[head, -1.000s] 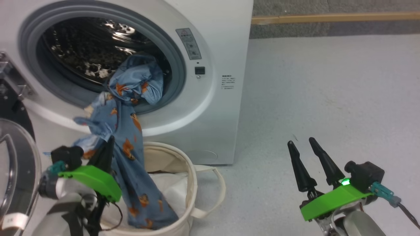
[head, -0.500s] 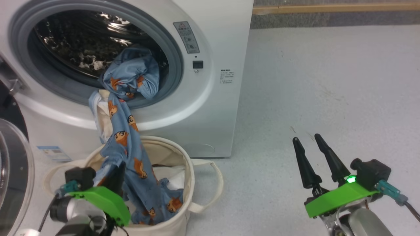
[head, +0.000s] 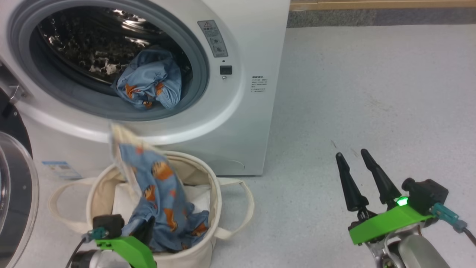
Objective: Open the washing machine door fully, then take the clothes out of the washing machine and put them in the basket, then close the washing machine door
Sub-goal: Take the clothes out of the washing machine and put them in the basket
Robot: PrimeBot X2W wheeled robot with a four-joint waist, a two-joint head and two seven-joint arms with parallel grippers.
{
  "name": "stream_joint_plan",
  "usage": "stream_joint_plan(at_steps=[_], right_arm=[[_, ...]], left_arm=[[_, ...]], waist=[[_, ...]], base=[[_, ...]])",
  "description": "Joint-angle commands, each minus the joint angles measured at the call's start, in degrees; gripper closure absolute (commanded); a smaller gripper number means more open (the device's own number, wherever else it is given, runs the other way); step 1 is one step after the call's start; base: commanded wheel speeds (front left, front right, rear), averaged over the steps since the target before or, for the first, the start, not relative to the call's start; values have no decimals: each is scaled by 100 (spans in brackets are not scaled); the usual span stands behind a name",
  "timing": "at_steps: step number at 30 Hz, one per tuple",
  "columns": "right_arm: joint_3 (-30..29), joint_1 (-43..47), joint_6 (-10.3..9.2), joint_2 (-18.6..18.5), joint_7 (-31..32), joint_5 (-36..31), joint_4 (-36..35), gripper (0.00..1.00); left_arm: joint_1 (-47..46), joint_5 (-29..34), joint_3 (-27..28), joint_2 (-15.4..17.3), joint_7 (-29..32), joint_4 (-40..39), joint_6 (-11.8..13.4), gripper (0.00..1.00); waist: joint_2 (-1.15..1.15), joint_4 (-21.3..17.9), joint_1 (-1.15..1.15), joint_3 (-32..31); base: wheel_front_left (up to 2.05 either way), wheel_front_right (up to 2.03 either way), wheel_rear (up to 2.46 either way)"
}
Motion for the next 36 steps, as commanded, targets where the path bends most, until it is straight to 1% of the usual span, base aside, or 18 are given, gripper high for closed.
stream_joint_plan(at_steps=[1,11,20,25,33,34,35,36], right_arm=[[58,-167,2,-85,-28,-30,-227,0],[-15,-363,2,-128,-28,-111,-423,0],[-187,-595,2,-98,-28,-176,-783,0],[-353,-703,2,-49,-28,-225,-1002,0],[-453,-800,2,27,-28,-299,-1125,0],[-451,-808,2,34,-28,-306,-1126,0],[-447,-817,2,40,-28,-312,-1126,0],[-445,-826,2,44,-28,-316,-1122,0]], left_arm=[[-307,-49,231,133,-96,-25,-17,100],[-1214,-199,342,27,-368,1040,-115,100],[-2064,-376,387,28,-377,2118,-151,100],[-2419,-474,397,79,-240,2349,-156,100],[-2628,-553,375,90,-74,2491,-157,100],[-2627,-561,375,92,-102,2500,-157,96],[-2625,-581,388,89,-161,2506,-157,76],[-2611,-630,412,65,-211,2507,-157,23]], waist=[[0,25,0,67],[0,-42,0,761],[0,-233,0,1706],[0,-309,0,2211],[0,-310,0,2600],[0,-307,0,2606],[0,-305,0,2606],[0,-301,0,2595]], base=[[0,0,0],[0,0,0],[0,0,0],[0,0,0],[0,0,0],[0,0,0],[0,0,0],[0,0,0]])
